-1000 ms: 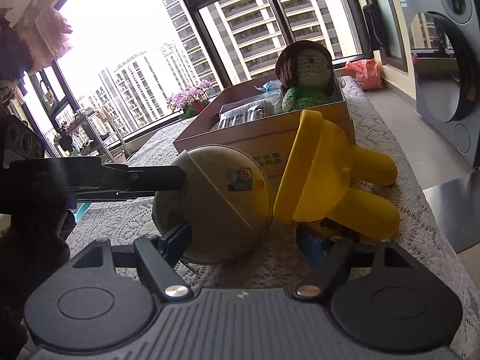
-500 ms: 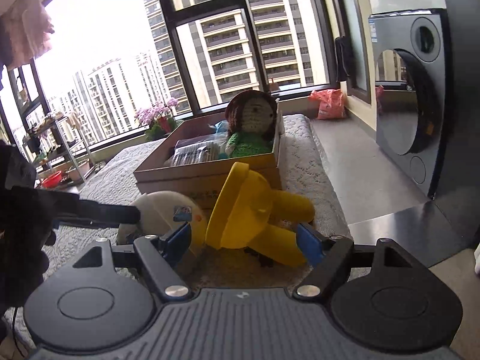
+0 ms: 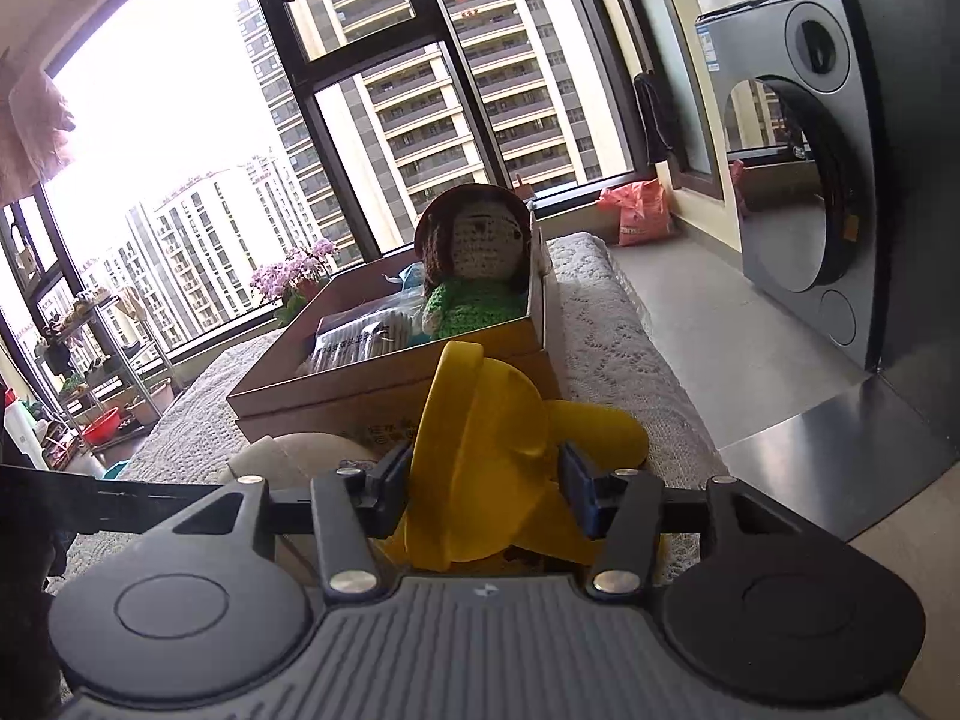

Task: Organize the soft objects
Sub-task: 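Lift the beige case with the left tool while the right lifts the yellow rabbit, then place the beige case into the pink box with the left tool while the right holds the rabbit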

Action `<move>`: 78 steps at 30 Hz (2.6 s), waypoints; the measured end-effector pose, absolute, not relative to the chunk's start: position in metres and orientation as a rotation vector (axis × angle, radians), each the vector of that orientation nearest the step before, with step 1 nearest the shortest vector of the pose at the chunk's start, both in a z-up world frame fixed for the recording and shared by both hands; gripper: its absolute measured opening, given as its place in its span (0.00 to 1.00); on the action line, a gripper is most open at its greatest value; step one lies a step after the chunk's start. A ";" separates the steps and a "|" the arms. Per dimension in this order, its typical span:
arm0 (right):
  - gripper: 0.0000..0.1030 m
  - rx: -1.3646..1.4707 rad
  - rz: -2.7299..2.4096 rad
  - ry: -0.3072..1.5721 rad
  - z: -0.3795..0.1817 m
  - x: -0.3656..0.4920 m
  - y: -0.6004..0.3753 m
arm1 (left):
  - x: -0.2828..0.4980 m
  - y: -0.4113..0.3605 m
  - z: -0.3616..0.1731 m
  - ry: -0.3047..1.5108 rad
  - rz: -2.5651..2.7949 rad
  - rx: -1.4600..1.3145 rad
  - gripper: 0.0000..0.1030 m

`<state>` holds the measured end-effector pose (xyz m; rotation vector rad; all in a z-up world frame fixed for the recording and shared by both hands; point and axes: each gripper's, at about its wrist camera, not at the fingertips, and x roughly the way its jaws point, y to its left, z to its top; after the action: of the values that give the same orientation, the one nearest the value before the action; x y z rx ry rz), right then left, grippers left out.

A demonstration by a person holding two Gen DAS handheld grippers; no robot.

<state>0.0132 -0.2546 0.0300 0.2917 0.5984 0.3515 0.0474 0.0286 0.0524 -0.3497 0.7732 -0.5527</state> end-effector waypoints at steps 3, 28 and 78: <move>0.51 0.249 0.345 0.592 0.030 0.011 -0.247 | 0.045 0.035 0.061 0.749 -0.635 -0.428 0.59; 0.64 0.047 0.311 0.510 0.052 -0.011 -0.250 | 0.013 0.000 0.052 0.768 -0.517 -0.214 0.43; 0.55 -0.079 0.391 0.693 0.062 -0.019 -0.154 | -0.034 0.106 0.054 0.714 -0.125 -0.351 0.43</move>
<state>-0.0189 -0.1540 0.0618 -0.0794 0.6930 0.3910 -0.0336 0.1064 0.0545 -0.3513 0.7135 -0.1250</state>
